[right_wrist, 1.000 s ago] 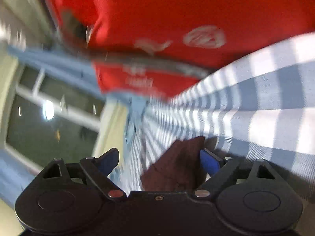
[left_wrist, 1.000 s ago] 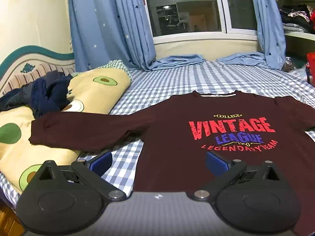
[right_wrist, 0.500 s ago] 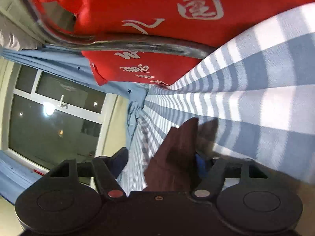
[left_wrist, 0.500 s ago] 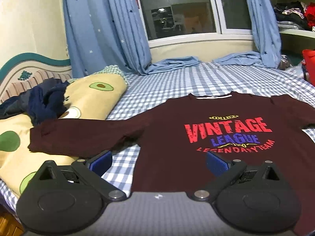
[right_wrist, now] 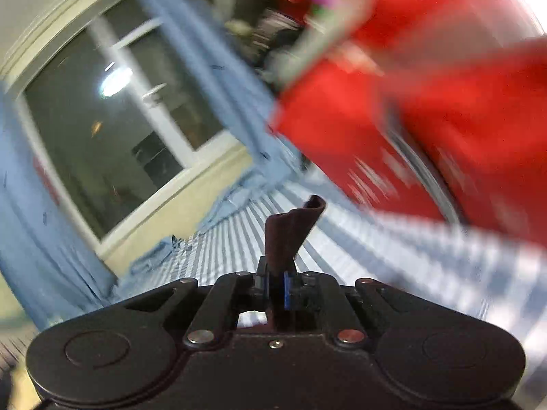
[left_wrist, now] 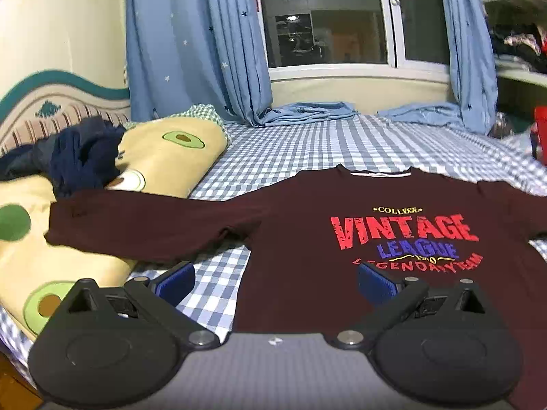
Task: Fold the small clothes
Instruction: 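Lift the held sleeve with the right gripper and carry it across the body, then lay the sleeve onto the shirt body and open the right gripper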
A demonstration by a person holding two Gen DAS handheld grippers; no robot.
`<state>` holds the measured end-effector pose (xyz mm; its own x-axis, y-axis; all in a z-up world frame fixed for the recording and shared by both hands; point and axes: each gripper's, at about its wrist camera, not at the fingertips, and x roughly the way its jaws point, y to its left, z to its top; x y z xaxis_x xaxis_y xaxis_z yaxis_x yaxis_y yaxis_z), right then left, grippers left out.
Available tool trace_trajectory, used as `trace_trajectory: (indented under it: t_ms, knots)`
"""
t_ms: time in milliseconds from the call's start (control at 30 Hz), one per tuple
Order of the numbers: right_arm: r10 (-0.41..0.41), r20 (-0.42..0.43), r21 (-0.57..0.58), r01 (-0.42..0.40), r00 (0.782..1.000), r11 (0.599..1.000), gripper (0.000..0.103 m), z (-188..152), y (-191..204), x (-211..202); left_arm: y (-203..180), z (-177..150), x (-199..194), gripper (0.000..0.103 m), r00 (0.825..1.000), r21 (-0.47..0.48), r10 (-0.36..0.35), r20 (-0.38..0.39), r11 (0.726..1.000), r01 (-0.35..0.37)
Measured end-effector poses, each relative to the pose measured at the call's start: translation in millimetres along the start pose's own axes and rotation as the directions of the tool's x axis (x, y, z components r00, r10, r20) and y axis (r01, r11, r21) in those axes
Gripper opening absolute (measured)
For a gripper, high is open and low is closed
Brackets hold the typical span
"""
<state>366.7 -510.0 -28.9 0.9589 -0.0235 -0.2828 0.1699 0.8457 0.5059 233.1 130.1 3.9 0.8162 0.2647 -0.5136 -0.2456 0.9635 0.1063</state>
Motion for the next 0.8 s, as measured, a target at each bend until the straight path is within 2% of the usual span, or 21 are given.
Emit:
trace_trajectory:
  t_ms: [100, 167, 233, 333, 400, 467, 533, 600, 667, 733, 800]
  knots:
    - [-0.033, 0.063, -0.205, 0.045, 0.998, 0.978, 0.007, 10.4, 98.1, -9.9, 19.0, -7.0, -0.6, 0.102, 1.000, -0.037, -0.026, 0.003, 0.999, 0.026]
    - [-0.023, 0.087, -0.317, 0.050, 0.996, 0.947, 0.007, -0.3, 168.1, -6.9, 32.8, -10.8, -0.9, 0.102, 1.000, -0.049, -0.022, -0.006, 0.999, 0.022]
    - [0.031, 0.083, -0.401, 0.005, 0.996, 0.916, 0.007, -23.4, 240.4, 3.5, 51.6, -14.4, -3.5, 0.102, 1.000, -0.060, -0.009, -0.002, 0.998, 0.009]
    - [0.109, 0.015, -0.478, -0.088, 0.994, 0.874, 0.007, -73.5, 329.8, 27.8, 80.2, -17.8, -9.8, 0.102, 1.000, -0.085, 0.017, 0.002, 0.996, -0.017]
    - [0.153, -0.063, -0.544, -0.162, 0.986, 0.823, 0.007, -127.9, 390.1, 43.4, 101.0, -20.9, -14.0, 0.102, 0.999, -0.107, 0.032, 0.005, 0.994, -0.031]
    - [0.159, -0.152, -0.625, -0.219, 0.976, 0.749, 0.007, -186.0, 446.0, 59.6, 118.2, -24.1, -16.4, 0.102, 0.999, -0.125, 0.053, -0.002, 0.991, -0.052]
    - [0.138, -0.248, -0.678, -0.274, 0.959, 0.683, 0.006, -247.8, 480.9, 74.7, 132.9, -28.9, -18.0, 0.102, 0.997, -0.136, 0.071, -0.013, 0.988, -0.072]
    - [0.083, -0.344, -0.710, -0.317, 0.935, 0.629, 0.006, -301.6, 502.8, 94.1, 145.3, -34.5, -19.6, 0.102, 0.996, -0.144, 0.088, -0.024, 0.985, -0.091]
    - [0.006, -0.449, -0.728, -0.370, 0.894, 0.577, 0.006, -349.2, 512.4, 108.1, 155.0, -40.3, -20.7, 0.102, 0.994, -0.155, 0.100, -0.033, 0.982, -0.104]
    - [-0.031, -0.488, -0.755, -0.404, 0.872, 0.517, 0.006, -379.8, 520.1, 106.5, 161.7, -45.3, -19.7, 0.102, 0.994, -0.167, 0.105, -0.042, 0.980, -0.110]
    - [-0.036, -0.497, -0.775, -0.425, 0.867, 0.467, 0.007, -393.6, 525.4, 103.6, 165.6, -48.9, -18.0, 0.102, 0.994, -0.174, 0.101, -0.048, 0.979, -0.108]
